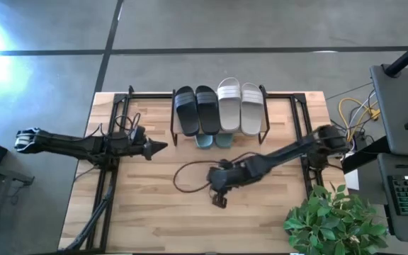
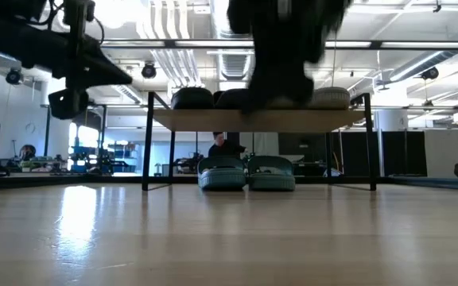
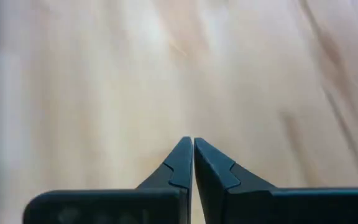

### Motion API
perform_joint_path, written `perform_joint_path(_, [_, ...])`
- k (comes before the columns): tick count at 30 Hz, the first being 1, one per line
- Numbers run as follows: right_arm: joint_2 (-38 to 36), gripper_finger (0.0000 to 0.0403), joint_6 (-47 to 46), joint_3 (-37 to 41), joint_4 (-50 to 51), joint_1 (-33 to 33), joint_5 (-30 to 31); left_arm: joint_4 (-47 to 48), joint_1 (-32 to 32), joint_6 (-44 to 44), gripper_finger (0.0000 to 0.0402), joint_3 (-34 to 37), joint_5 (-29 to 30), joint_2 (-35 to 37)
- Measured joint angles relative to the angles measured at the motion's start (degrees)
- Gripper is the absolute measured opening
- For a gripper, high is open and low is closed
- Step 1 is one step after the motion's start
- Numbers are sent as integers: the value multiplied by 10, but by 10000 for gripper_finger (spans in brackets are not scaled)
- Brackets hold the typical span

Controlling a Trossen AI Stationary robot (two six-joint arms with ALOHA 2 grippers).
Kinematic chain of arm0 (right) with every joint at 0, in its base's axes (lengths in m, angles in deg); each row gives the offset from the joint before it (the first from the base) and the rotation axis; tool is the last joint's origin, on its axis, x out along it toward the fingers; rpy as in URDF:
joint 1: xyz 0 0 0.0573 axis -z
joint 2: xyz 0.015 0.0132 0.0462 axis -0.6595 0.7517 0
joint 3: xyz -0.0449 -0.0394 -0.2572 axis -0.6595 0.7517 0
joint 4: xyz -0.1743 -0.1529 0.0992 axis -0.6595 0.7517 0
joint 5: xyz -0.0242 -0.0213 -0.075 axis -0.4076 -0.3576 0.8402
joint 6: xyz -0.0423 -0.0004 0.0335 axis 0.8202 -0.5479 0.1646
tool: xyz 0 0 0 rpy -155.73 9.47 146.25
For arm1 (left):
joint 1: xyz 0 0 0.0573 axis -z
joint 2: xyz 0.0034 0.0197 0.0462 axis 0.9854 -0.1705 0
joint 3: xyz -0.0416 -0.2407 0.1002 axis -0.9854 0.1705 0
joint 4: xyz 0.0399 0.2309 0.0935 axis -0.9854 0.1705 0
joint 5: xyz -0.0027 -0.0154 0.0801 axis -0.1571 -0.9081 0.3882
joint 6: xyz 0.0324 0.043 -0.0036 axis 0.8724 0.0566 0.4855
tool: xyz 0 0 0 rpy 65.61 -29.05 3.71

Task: Pick and place slides into the shelf
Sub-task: Return to Home Position

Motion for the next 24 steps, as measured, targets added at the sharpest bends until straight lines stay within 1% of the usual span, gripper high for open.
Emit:
perform_joint_path(1, [-18, 9, -6, 0, -19, -8, -8, -22, 10, 0, 2, 0, 1, -9])
perform_joint_path(3, [-55, 9, -8, 0, -59, -14, -38, -97, 34, 9, 2, -2, 1, -29])
perform_joint_path(5, [-97, 9, 7, 0, -76, -9, -57, -175, 59, 55, 2, -18, -12, -49])
perform_joint_path(6, [-120, 9, 16, 0, -71, -3, -46, -195, 69, 81, 2, -31, -20, -54])
perform_joint_path(7, [-146, 9, 19, -1, -51, 2, -19, -195, 76, 104, 2, -44, -32, -54])
perform_joint_path(8, [-171, 9, 15, -1, -21, 7, 14, -175, 79, 121, 2, -57, -49, -48])
perform_joint_path(10, [-223, 9, -31, -1, 44, 10, 77, -104, 82, 123, 2, -78, -106, -31])
perform_joint_path(12, [-274, 9, -77, -1, 88, 8, 116, -28, 83, 77, 2, -92, -157, -10])
perform_joint_path(13, [-297, 9, -83, -1, 100, 0, 135, -6, 84, 62, 2, -96, -163, 0])
perform_joint_path(15, [-341, 9, -55, -1, 114, -19, 175, 8, 85, 80, 2, -96, -155, 20])
perform_joint_path(18, [-394, 9, 39, 0, 138, -50, 240, 18, 84, 149, 2, -96, -126, 51])
perform_joint_path(19, [-410, 9, 51, 2, 155, -55, 267, 35, 84, 167, 2, -96, -115, 62])
perform_joint_path(21, [-442, 9, 30, 2, 217, -53, 314, 84, 84, 198, 2, -96, -109, 100])
perform_joint_path(23, [-472, 9, -10, 2, 324, -38, 353, 138, 84, 235, 2, -94, -109, 151])
perform_joint_path(24, [-486, 9, -58, 3, 387, -30, 367, 153, 84, 248, 2, -94, -109, 173])
